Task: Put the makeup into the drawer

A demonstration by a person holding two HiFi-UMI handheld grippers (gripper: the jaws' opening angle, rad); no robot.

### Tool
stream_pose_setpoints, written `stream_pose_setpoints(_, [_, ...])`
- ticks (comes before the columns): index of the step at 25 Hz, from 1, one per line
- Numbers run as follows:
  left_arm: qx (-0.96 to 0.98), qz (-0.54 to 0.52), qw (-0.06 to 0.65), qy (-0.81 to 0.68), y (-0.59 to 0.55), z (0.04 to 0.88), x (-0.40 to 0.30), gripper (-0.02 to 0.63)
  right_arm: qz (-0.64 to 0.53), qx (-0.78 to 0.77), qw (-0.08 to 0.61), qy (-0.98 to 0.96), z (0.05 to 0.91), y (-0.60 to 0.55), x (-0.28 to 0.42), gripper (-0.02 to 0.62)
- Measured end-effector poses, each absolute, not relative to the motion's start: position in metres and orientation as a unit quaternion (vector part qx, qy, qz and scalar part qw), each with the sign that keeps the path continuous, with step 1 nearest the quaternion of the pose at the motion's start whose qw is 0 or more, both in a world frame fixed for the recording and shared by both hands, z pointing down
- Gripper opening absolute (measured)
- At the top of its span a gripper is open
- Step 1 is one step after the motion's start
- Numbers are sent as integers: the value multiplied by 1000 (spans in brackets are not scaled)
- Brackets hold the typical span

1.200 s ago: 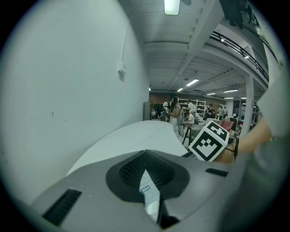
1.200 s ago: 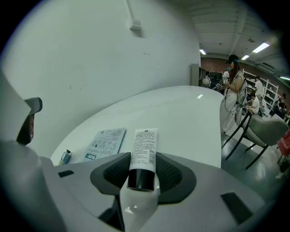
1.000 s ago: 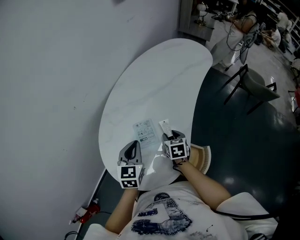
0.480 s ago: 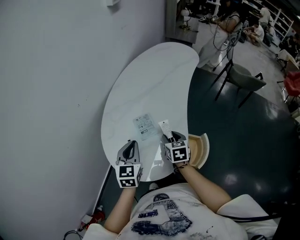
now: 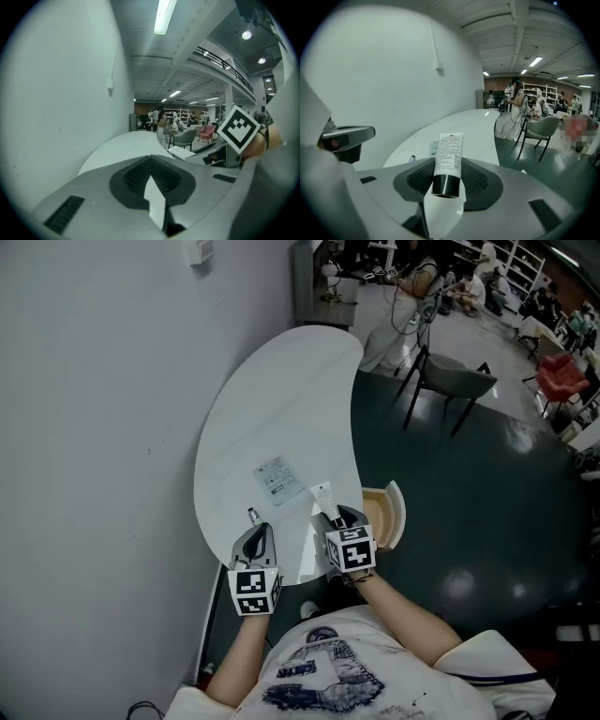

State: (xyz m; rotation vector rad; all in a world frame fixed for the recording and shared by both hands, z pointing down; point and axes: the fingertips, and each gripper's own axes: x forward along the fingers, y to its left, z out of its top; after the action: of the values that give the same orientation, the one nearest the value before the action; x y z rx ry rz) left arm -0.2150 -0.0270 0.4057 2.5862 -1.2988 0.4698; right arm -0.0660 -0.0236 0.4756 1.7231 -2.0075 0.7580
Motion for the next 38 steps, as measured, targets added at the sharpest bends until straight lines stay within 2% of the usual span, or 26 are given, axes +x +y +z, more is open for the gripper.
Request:
stream_pose_setpoints(19, [901,151,102,-393,3,406,-193,48,256,642,202,-694,466,25,-55,186])
stream_pose_setpoints(38, [899,190,112,-379,4,441,-77,48,277,622,215,-700,496,26,51,186])
